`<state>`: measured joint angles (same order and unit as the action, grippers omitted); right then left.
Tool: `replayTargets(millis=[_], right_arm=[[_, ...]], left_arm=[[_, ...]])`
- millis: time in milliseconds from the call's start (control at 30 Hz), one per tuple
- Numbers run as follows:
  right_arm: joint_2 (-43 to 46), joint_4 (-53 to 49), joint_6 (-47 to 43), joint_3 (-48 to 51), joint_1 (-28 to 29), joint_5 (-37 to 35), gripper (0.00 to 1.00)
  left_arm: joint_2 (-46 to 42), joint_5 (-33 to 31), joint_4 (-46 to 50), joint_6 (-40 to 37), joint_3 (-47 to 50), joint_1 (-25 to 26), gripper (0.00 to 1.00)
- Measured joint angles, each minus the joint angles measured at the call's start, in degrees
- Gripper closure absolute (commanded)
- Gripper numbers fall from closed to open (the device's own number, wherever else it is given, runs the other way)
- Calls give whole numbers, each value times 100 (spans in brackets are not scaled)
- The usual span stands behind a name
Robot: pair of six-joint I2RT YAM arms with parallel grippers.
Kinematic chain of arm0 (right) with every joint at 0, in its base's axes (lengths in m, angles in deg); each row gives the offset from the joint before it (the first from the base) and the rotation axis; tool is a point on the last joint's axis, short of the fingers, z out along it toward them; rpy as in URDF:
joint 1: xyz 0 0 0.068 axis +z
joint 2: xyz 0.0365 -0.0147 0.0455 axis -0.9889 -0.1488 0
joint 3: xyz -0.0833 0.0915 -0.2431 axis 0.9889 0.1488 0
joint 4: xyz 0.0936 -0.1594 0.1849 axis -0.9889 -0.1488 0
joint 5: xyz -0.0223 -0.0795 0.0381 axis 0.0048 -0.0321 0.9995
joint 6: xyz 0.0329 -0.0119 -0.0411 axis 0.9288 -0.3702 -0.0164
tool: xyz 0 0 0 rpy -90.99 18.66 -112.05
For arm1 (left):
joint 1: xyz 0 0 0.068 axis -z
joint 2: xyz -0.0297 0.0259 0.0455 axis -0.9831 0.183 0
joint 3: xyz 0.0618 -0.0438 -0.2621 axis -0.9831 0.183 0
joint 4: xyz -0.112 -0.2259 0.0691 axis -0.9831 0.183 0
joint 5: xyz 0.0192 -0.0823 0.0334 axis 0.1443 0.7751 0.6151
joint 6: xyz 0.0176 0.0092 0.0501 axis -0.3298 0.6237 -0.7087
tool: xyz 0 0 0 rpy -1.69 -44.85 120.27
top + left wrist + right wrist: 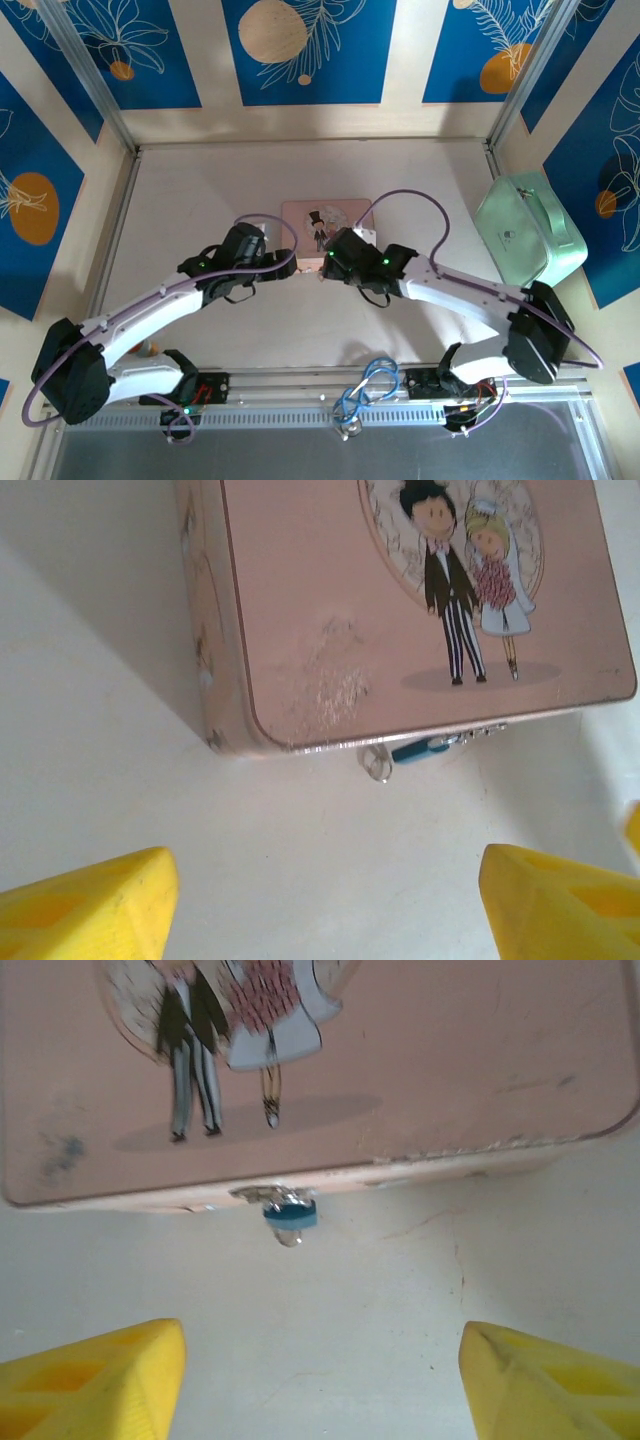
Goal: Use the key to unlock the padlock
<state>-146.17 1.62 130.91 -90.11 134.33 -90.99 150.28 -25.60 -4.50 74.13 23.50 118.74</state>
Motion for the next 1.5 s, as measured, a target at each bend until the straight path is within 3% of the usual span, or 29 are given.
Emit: replayTargets(millis=[533, 667, 1500], right_arm=[[-839, 750, 138, -31, 74, -7, 39], [-1224, 850, 96, -142, 74, 2, 45], [-2004, 1073, 50, -417, -55, 24, 50]], left_arm=[[573, 680, -1172, 1220, 442, 0, 35], [564, 649, -1320, 1346, 516, 0, 38], [1132, 815, -2072, 1694, 577, 0, 45]])
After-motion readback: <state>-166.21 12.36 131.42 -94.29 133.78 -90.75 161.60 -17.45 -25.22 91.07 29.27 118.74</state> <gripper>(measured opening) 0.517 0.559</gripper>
